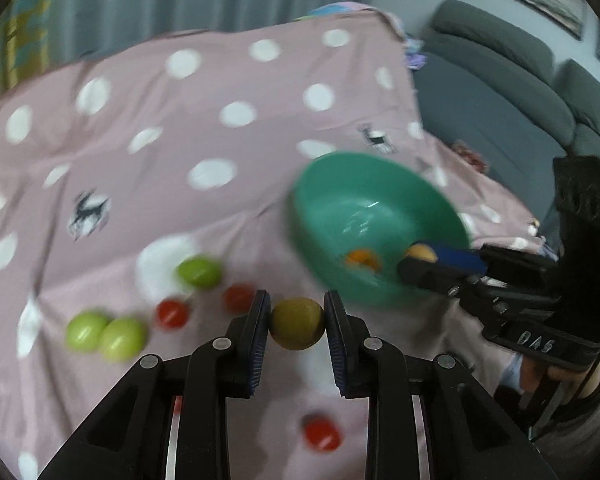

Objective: Organize fruits
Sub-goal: 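Carry the yellow fruit with the left tool into the bowl and release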

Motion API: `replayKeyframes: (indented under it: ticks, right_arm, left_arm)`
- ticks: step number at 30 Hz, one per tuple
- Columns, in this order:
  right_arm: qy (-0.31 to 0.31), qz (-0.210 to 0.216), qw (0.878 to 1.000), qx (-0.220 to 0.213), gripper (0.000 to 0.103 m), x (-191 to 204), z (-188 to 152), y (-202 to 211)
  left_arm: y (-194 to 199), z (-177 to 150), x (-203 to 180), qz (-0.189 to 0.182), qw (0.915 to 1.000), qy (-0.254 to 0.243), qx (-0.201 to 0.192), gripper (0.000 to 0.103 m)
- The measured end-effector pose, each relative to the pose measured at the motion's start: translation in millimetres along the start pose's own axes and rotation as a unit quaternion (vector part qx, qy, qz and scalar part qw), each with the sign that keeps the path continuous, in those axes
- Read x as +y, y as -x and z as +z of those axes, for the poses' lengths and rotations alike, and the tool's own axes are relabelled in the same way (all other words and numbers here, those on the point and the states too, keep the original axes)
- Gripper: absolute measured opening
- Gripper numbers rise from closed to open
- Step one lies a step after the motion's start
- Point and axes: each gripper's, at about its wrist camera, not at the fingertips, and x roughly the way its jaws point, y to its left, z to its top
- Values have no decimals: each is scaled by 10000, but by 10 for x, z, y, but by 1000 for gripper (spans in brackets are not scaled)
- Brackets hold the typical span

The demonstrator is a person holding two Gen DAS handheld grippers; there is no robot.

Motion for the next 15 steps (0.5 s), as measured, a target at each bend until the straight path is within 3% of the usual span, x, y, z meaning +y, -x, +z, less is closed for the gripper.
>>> replayKeyframes:
  ticks: [9, 15]
  right_arm:
    - [-262, -457, 9986, -109, 28, -366, -32, 77]
    - [-441, -568, 9974, -63, 30, -505, -77, 47]
  left_arm:
    - [-518, 280, -498, -182, 9982, -562, 40, 28]
    - [-671, 265, -523, -119, 9982, -552, 212, 28]
